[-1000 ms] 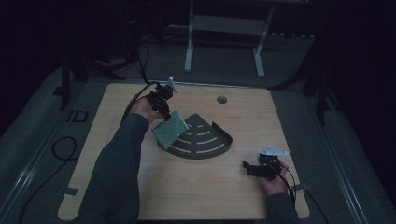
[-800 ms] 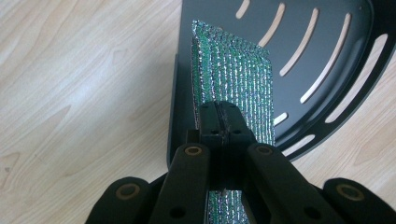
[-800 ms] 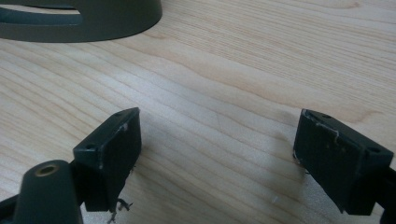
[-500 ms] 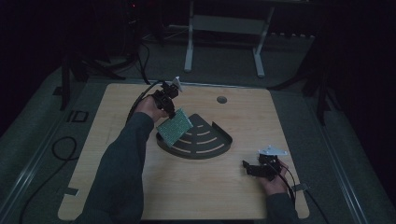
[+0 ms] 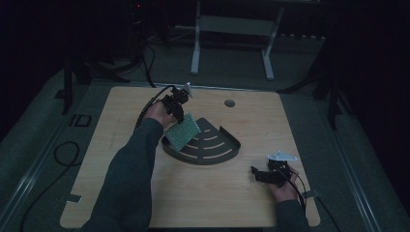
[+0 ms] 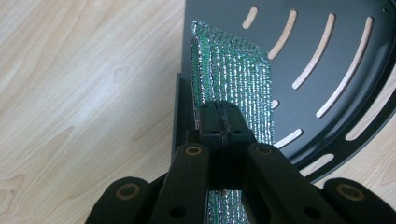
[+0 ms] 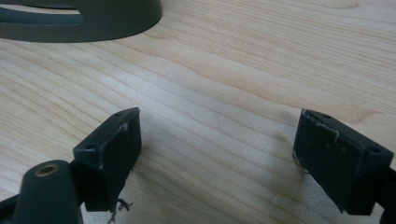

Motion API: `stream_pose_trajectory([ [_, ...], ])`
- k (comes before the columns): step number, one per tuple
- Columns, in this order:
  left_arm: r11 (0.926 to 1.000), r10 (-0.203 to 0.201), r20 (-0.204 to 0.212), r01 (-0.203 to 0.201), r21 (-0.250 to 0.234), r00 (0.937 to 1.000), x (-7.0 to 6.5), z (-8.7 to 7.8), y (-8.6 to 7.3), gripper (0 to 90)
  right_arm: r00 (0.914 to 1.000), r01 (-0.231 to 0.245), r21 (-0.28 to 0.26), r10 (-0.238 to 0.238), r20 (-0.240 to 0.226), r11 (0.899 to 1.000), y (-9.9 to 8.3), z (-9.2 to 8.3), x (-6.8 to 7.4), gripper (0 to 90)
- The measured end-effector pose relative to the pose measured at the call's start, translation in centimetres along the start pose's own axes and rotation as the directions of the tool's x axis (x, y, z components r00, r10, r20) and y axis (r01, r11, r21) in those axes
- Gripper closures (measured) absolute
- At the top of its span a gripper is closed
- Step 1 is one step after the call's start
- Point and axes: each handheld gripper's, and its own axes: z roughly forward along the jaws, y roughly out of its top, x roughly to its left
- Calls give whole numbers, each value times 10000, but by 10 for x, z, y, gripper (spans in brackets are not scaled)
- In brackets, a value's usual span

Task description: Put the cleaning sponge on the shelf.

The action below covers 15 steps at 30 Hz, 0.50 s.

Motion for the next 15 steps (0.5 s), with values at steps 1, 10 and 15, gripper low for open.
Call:
stream_pose_trajectory([
  [1, 10000, 23, -39, -23, 3, 10000, 0, 1, 0, 900, 10000, -5, -1, 5, -1, 10000, 0, 0, 0, 147],
  [10, 9999, 131, -160, -129, 108, 9998, -4, 13, 3, 900, 10000, -1, 2, 1, 0, 10000, 0, 0, 0, 147],
  [15, 9993, 342, -446, -336, 139, 9984, -9, 20, 1, 900, 10000, 9, 2, -9, -1, 10000, 0, 0, 0, 147],
])
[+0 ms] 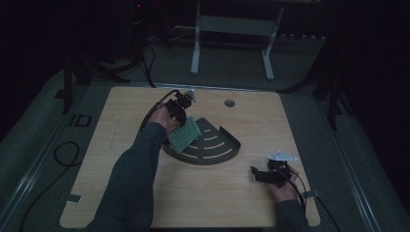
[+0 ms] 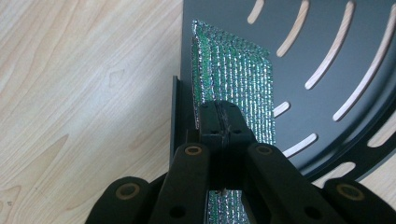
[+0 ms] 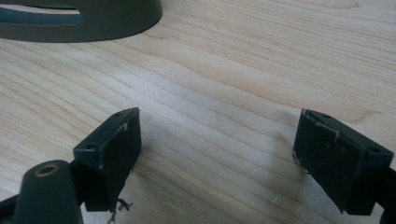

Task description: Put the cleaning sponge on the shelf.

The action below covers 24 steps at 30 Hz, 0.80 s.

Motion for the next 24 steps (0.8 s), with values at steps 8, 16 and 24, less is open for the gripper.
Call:
stream_pose_trajectory([
  [8, 9997, 64, -86, -62, 228, 9999, -3, 9, -2, 899, 10000, 1, 2, -1, 1, 10000, 0, 0, 0, 147],
  [16, 9991, 139, -426, -122, 401, 9990, -4, 14, -4, 898, 10000, 4, 0, -4, 0, 10000, 0, 0, 0, 147],
  [24, 9979, 306, -660, -267, 587, 9974, -3, 16, -5, 894, 10000, 5, 3, -5, 3, 10000, 0, 0, 0, 147],
])
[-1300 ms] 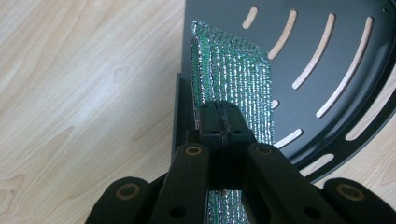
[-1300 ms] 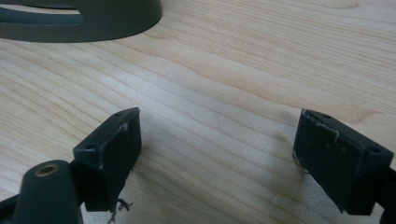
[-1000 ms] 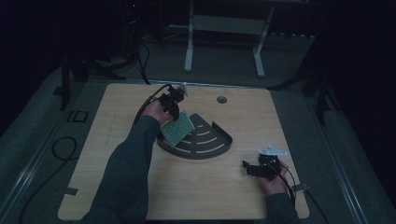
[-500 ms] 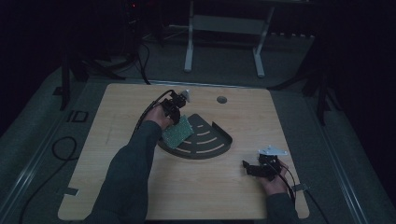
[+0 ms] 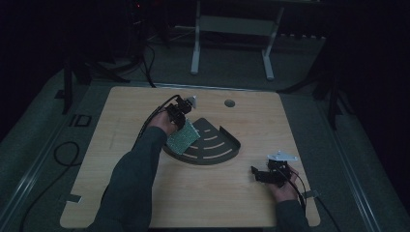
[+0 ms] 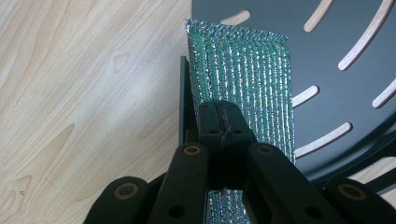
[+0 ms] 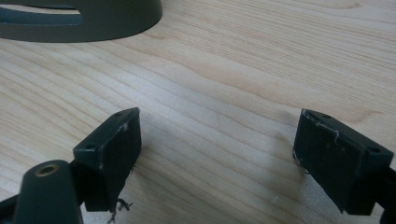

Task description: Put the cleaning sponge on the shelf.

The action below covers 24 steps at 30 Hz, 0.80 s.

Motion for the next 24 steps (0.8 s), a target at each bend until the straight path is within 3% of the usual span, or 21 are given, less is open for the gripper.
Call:
stream_pose_trajectory([
  [13, 9995, 150, -426, -138, 275, 9990, -2, 8, 4, 888, 10000, -1, -1, 1, -3, 10000, 0, 0, 0, 147],
  [24, 9996, 125, -257, -118, 252, 9996, 0, 8, 3, 868, 10000, -6, -1, 6, -2, 10000, 0, 0, 0, 147],
])
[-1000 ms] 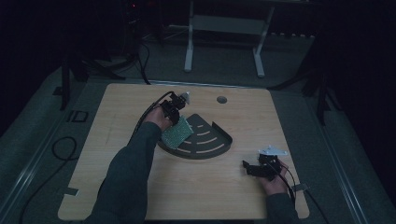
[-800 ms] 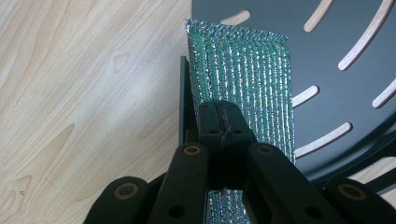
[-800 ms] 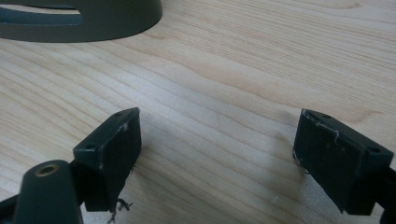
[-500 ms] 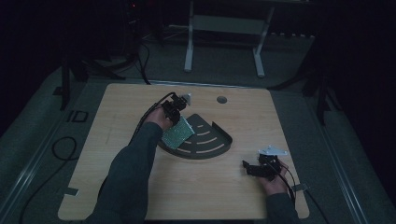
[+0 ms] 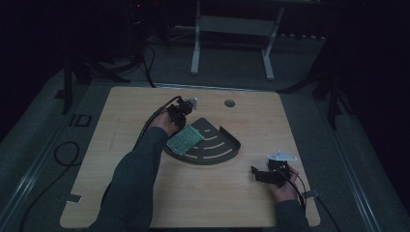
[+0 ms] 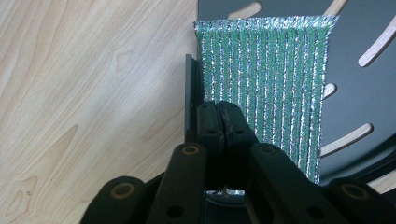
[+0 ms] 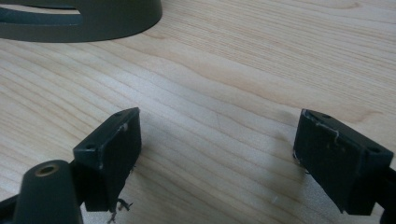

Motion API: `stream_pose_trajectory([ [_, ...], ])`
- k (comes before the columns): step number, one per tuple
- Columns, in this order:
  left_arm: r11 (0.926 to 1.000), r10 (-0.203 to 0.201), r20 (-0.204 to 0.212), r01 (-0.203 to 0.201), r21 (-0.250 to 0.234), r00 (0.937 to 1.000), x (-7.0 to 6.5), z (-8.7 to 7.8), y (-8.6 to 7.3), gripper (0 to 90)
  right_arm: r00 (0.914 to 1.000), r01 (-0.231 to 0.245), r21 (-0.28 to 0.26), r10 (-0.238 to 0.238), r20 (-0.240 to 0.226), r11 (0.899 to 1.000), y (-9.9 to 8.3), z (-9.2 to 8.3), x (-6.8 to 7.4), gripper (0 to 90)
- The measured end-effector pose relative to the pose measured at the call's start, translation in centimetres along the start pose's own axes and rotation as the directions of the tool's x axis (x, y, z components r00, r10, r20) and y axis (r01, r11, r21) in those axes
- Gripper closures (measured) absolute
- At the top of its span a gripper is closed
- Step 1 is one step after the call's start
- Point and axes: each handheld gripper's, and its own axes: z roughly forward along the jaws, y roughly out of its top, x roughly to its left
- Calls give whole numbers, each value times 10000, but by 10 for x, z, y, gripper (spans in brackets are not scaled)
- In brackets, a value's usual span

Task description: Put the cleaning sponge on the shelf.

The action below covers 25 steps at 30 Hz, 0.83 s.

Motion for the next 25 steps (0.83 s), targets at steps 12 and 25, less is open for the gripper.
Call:
stream_pose_trajectory([
  [12, 9947, -422, 1246, 534, -876, 9913, 14, -14, -9, 725, 10000, 3, -3, -3, 0, 10000, 0, 0, 0, 147],
  [25, 9948, -437, 1370, 558, -857, 9896, 31, -37, -32, 645, 10000, 3, -3, -3, -1, 10000, 0, 0, 0, 147],
])
